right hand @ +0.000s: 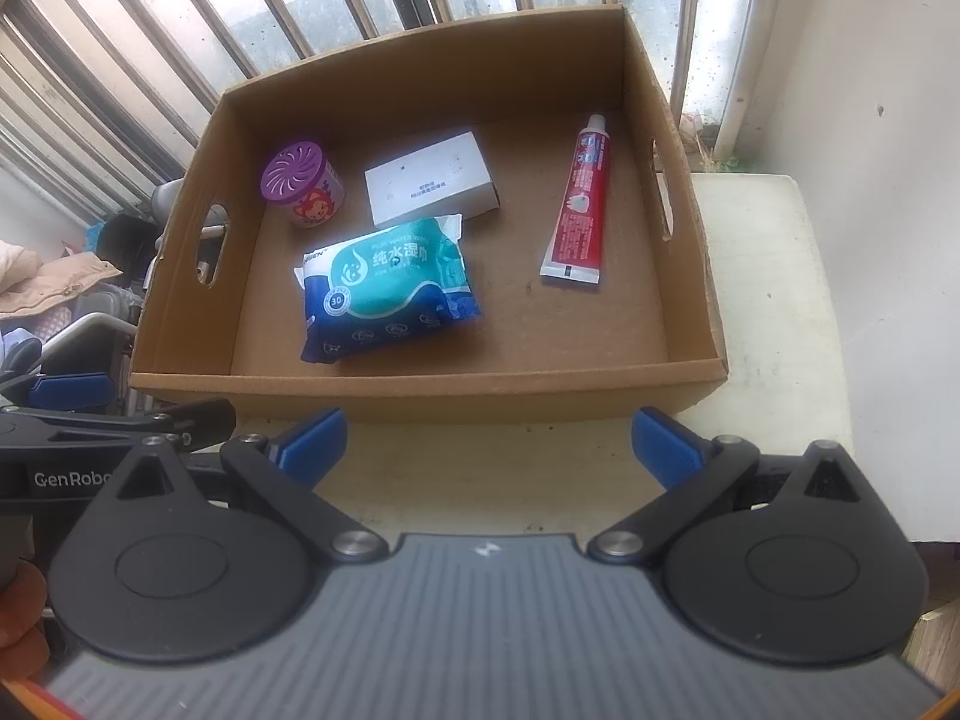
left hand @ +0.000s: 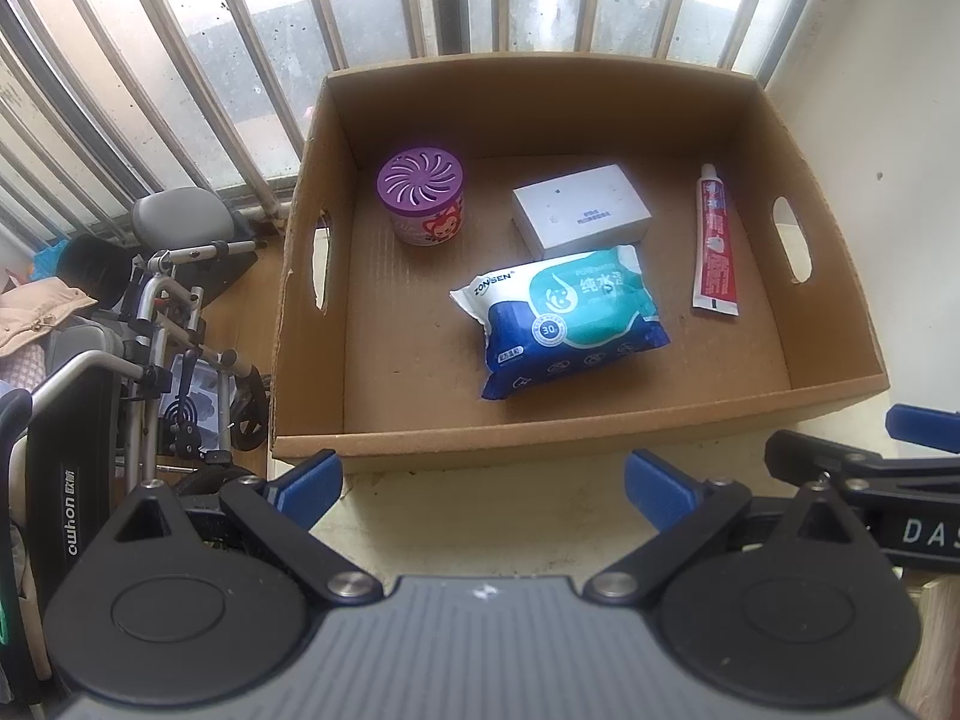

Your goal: Organize objects

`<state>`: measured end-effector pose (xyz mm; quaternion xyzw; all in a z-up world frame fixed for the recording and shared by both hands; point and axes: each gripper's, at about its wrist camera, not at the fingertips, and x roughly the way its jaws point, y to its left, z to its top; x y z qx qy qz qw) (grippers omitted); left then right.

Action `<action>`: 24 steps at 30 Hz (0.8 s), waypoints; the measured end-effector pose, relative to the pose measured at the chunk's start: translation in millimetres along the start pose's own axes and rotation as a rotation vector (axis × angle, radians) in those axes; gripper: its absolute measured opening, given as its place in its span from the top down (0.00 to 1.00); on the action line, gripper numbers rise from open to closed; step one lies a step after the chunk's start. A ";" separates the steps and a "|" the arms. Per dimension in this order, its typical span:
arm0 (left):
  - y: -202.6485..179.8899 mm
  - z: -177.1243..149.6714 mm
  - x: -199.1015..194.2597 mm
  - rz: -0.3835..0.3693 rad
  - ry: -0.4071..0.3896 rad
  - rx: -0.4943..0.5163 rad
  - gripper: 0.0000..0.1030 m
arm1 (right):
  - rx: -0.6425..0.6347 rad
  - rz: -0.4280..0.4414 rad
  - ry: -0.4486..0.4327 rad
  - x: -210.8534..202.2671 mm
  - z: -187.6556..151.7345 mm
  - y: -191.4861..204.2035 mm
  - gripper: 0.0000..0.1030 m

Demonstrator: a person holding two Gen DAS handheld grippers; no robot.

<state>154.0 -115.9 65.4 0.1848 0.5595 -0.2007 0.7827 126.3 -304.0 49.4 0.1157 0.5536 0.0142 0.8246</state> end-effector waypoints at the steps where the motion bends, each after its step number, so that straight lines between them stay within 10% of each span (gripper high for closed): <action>1: -0.1 0.0 0.0 0.000 0.000 0.000 0.02 | 0.000 0.001 0.001 0.2 0.6 -0.9 0.01; 24: -5.0 0.6 -2.0 -0.003 -0.001 0.008 0.02 | -0.001 -0.001 -0.001 -1.8 2.6 -6.4 0.01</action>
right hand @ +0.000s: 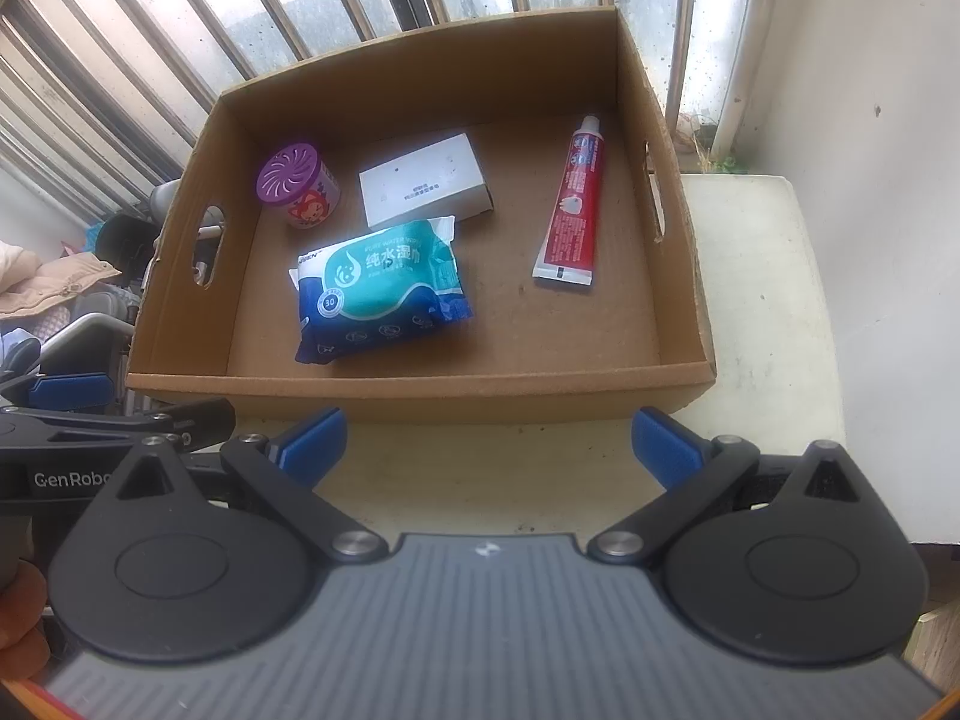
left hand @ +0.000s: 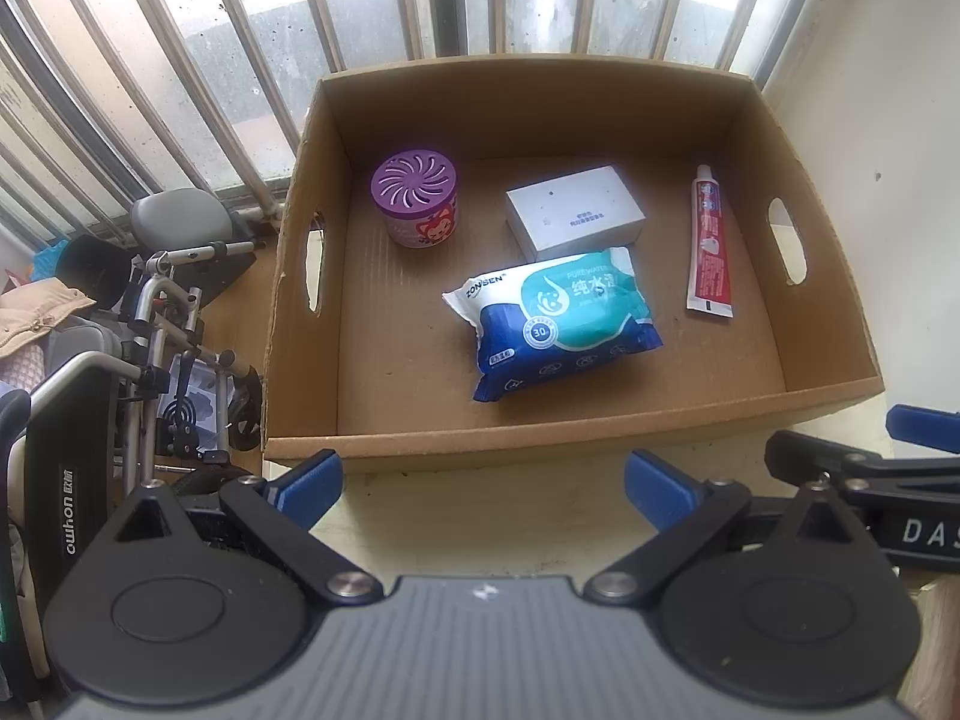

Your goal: Organize objects

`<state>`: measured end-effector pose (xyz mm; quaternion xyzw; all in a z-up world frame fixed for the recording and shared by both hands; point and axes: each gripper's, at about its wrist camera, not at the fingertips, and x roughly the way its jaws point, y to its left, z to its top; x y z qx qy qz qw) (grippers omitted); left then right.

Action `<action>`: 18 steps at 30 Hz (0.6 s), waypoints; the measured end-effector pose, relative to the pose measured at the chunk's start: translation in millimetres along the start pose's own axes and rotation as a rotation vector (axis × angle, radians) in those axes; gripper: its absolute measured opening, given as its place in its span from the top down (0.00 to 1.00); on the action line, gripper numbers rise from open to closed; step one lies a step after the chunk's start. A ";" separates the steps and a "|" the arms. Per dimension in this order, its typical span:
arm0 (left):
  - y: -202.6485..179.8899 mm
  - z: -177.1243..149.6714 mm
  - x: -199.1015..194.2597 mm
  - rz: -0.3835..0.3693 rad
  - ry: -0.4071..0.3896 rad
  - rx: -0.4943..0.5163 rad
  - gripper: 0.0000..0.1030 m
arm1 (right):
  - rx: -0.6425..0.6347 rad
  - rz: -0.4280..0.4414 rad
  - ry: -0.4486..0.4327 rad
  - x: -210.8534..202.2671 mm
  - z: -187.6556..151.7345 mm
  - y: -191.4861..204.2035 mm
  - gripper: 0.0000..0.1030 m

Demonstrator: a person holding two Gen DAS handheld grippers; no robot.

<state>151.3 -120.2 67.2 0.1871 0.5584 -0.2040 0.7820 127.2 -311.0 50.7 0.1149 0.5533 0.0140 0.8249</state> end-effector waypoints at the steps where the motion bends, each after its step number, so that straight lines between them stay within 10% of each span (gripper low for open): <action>1: -0.2 0.1 -0.2 0.000 0.000 0.000 0.02 | 0.000 0.000 0.000 0.1 0.2 0.0 0.01; 18: -1.2 0.1 -0.7 0.000 0.000 0.004 0.02 | 0.002 -0.001 0.000 -1.8 1.3 -2.6 0.01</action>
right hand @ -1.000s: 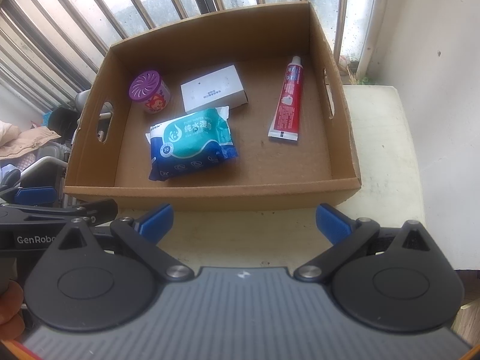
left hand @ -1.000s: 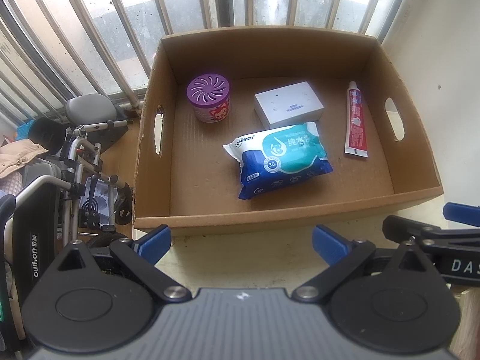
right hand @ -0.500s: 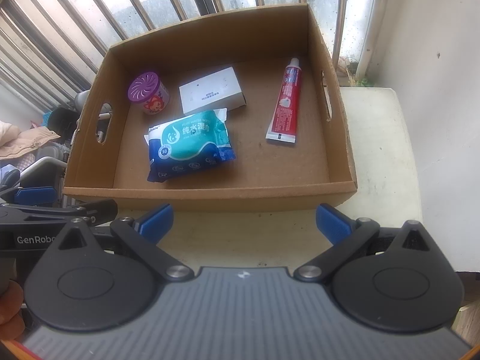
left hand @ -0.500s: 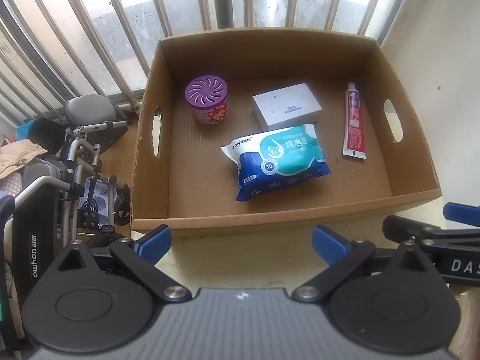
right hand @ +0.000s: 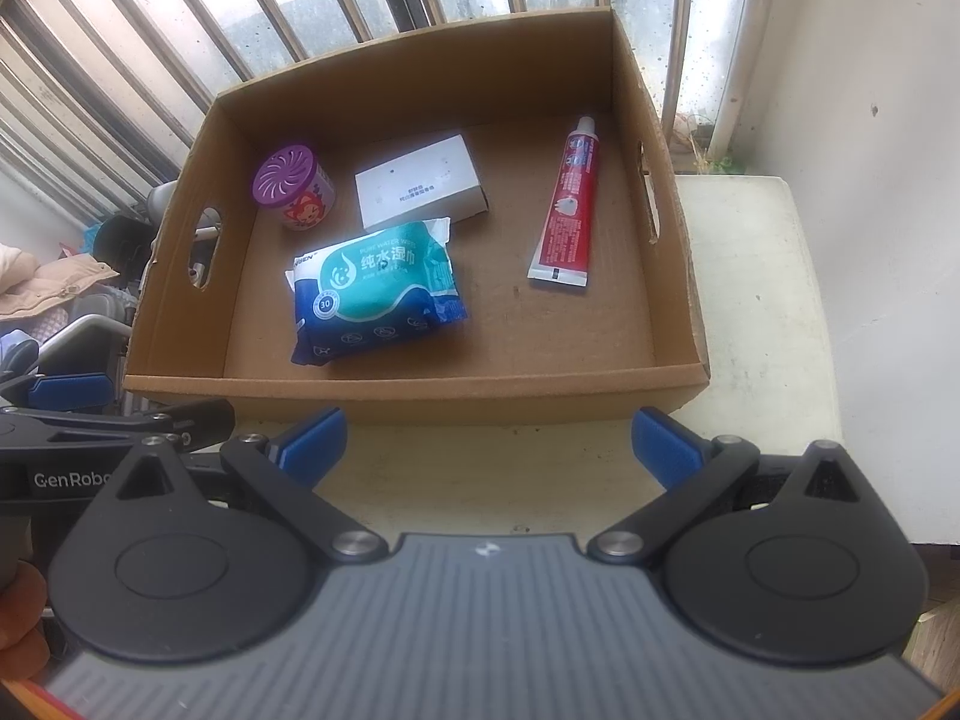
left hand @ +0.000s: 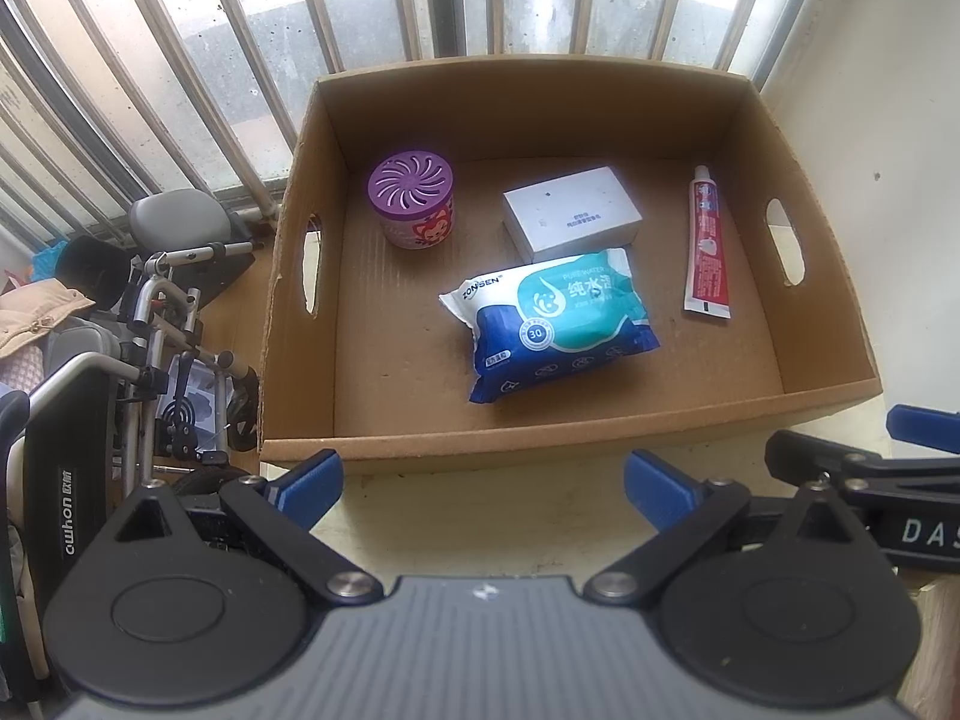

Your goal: Organize objects

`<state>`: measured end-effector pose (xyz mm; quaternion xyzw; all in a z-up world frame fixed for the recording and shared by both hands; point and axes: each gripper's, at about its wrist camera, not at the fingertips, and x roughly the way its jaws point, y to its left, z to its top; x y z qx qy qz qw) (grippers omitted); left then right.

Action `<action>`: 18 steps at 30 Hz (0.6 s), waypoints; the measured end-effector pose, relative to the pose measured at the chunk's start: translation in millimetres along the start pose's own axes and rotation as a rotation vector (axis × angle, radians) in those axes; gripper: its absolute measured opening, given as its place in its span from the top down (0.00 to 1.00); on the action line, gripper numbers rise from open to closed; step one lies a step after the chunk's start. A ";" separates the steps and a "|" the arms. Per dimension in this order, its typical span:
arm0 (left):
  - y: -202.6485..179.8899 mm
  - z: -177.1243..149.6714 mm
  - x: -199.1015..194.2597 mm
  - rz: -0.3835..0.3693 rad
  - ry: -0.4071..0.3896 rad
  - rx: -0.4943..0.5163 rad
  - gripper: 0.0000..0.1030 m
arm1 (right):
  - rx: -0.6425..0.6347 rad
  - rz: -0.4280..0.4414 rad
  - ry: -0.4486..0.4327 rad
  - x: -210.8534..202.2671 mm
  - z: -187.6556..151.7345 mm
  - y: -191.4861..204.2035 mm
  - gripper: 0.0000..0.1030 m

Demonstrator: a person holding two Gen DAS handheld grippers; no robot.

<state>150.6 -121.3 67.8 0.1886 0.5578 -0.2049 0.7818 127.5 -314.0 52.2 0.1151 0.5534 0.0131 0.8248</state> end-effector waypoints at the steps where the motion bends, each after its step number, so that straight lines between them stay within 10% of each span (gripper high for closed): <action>1: -0.2 0.0 -0.1 0.000 0.000 0.000 0.02 | 0.000 0.000 0.000 0.0 0.1 0.0 0.01; 18: -1.3 0.2 -0.5 0.000 0.002 0.003 0.02 | 0.002 0.000 0.000 -0.3 -0.6 -2.4 0.01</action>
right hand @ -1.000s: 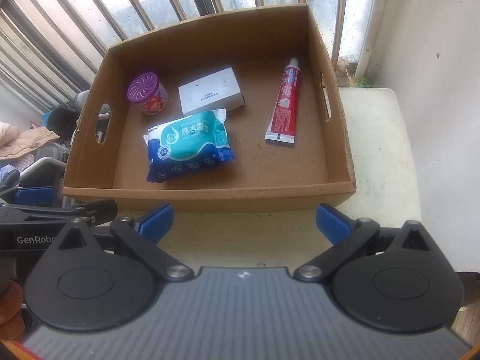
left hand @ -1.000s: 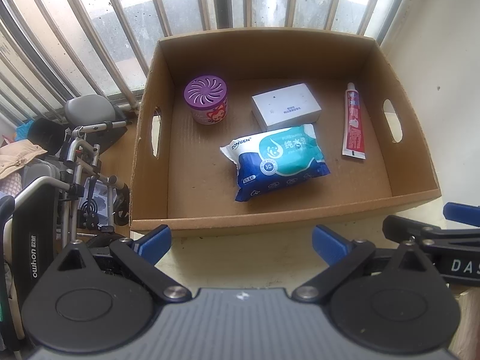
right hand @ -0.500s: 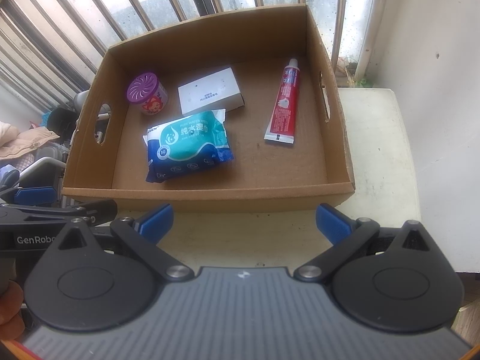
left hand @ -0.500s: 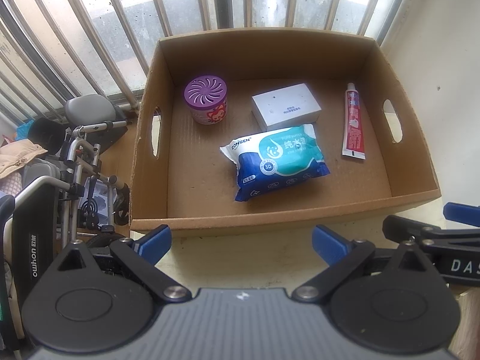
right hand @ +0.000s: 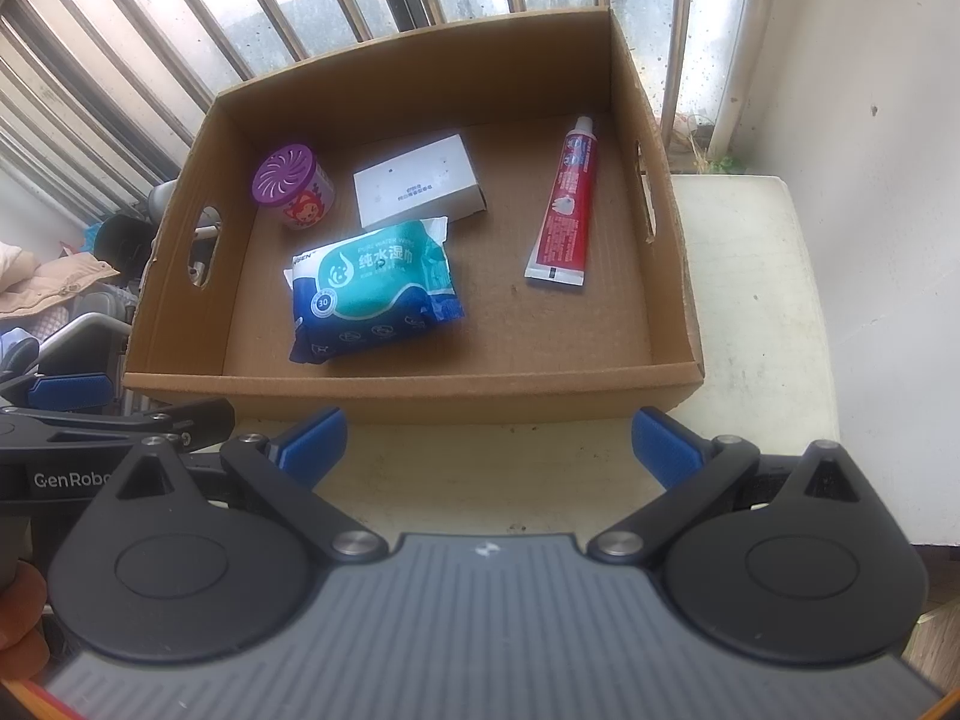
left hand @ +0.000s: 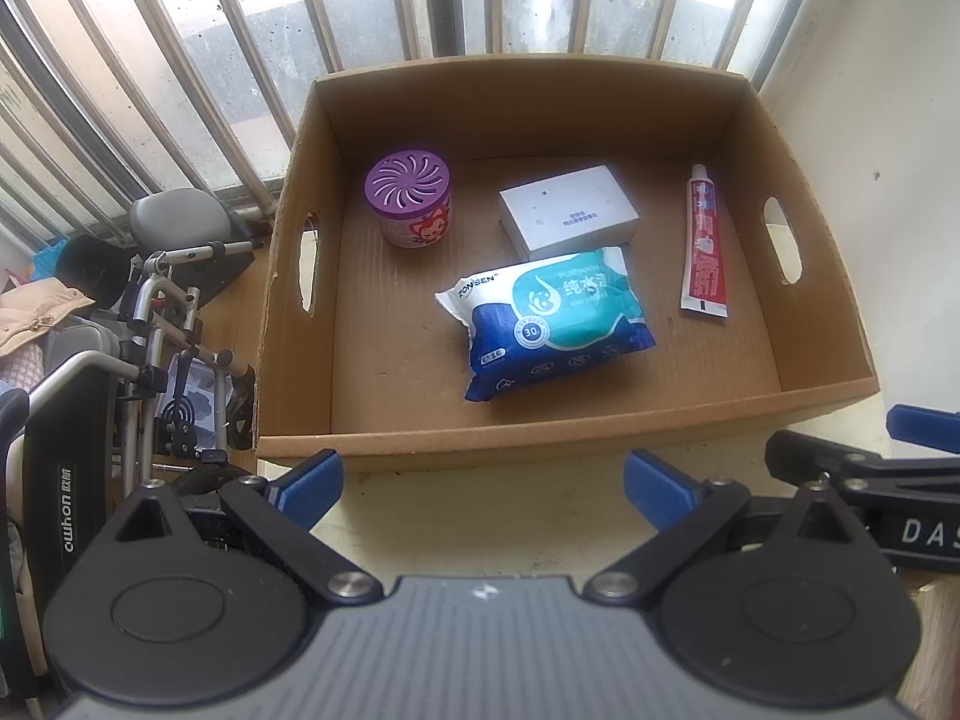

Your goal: Organize objects

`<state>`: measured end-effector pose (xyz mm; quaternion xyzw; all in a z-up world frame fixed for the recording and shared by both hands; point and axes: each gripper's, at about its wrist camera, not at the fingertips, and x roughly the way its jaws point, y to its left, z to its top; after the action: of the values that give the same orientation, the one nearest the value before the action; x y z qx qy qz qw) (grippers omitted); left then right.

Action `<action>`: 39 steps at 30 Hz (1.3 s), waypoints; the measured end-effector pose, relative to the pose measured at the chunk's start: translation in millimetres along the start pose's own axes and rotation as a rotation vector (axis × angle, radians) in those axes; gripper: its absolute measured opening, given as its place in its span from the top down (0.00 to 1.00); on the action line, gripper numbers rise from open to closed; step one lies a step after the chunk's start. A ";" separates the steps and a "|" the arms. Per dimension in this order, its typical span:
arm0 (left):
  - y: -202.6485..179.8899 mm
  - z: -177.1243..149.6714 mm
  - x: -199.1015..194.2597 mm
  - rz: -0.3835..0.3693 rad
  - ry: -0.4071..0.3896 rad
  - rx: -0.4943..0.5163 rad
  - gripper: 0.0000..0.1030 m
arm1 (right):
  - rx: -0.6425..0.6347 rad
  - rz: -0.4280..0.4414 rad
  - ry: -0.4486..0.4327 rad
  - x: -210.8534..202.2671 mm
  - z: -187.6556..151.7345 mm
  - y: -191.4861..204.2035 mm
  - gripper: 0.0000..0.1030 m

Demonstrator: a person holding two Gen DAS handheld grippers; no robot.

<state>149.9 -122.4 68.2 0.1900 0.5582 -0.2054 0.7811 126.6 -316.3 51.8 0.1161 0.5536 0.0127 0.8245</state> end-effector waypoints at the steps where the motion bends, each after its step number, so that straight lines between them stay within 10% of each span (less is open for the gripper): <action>1: -0.2 0.0 -0.1 0.000 0.000 0.000 0.02 | 0.000 0.000 0.000 -0.3 -0.3 -0.6 0.01; 39: -3.4 -1.7 -2.7 -0.003 0.002 0.013 0.02 | 0.006 -0.004 0.005 -0.5 0.1 -2.5 0.01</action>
<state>145.9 -124.1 70.0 0.1943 0.5577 -0.2100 0.7791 126.2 -318.8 51.8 0.1176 0.5558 0.0096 0.8229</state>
